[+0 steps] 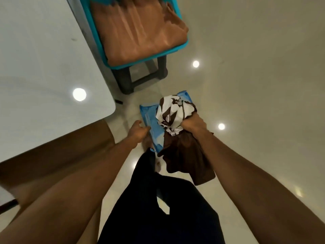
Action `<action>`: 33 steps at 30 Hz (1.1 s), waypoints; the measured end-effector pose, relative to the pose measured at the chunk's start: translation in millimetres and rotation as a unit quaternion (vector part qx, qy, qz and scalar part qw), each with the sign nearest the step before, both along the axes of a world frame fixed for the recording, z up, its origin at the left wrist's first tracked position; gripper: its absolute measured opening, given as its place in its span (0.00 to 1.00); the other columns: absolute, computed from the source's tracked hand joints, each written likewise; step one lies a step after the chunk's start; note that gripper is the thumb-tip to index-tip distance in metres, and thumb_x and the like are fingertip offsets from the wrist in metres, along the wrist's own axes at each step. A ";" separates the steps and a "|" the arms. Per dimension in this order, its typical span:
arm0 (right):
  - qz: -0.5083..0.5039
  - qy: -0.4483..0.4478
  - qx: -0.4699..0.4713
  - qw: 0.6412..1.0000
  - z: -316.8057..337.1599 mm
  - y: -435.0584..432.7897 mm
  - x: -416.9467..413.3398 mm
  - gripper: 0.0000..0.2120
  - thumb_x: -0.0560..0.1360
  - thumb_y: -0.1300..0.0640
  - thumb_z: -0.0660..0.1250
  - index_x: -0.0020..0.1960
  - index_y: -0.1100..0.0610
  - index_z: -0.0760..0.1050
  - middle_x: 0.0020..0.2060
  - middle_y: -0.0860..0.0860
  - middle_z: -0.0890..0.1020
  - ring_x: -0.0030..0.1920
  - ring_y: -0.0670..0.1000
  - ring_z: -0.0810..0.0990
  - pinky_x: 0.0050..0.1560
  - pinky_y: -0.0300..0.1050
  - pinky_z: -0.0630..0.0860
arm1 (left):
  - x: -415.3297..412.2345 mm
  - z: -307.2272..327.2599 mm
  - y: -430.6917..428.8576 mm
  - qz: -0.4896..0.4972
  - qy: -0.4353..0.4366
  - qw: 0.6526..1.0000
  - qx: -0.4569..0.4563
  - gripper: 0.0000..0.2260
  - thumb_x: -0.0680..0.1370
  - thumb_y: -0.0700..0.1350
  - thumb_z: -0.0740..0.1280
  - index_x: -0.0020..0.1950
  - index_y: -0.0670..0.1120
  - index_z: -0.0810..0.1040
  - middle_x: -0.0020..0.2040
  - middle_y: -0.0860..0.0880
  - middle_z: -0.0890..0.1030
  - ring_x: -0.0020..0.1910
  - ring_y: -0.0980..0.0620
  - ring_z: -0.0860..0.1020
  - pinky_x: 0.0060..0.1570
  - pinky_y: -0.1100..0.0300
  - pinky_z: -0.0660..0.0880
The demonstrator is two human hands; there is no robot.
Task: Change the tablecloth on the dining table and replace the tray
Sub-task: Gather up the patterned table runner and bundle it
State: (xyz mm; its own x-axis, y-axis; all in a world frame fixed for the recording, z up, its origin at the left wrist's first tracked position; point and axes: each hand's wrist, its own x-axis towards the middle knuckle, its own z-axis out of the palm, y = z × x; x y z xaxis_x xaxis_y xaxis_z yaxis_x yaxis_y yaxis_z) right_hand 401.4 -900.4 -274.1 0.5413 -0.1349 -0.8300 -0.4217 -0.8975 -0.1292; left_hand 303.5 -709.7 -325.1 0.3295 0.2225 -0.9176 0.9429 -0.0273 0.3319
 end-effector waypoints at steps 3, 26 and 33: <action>0.098 0.080 -0.059 0.990 -33.0 15.3 28.0 0.34 0.75 0.41 0.69 0.77 0.51 0.64 0.73 0.56 0.72 0.71 0.60 0.72 0.69 0.52 0.70 | 14.6 -25.7 -4.0 0.013 -0.002 1.000 -0.028 0.27 0.78 0.47 0.70 0.75 0.48 0.65 0.68 0.45 0.75 0.62 0.45 0.76 0.63 0.46 0.76; 0.286 0.068 0.096 0.951 -172.2 11.8 66.8 0.18 0.76 0.46 0.72 0.63 0.50 0.79 0.62 0.50 0.80 0.62 0.52 0.78 0.56 0.41 0.72 | 2.4 -105.8 -8.8 0.133 -0.062 0.985 0.096 0.34 0.71 0.34 0.66 0.72 0.60 0.71 0.53 0.50 0.82 0.50 0.49 0.82 0.45 0.46 0.83; 0.238 -0.228 0.150 0.932 -133.0 -23.7 65.6 0.21 0.74 0.54 0.71 0.65 0.48 0.74 0.53 0.49 0.79 0.51 0.50 0.79 0.49 0.49 0.79 | 3.8 -95.7 -23.4 0.110 -0.035 0.977 0.177 0.30 0.76 0.42 0.67 0.76 0.55 0.63 0.43 0.55 0.78 0.45 0.50 0.79 0.48 0.55 0.79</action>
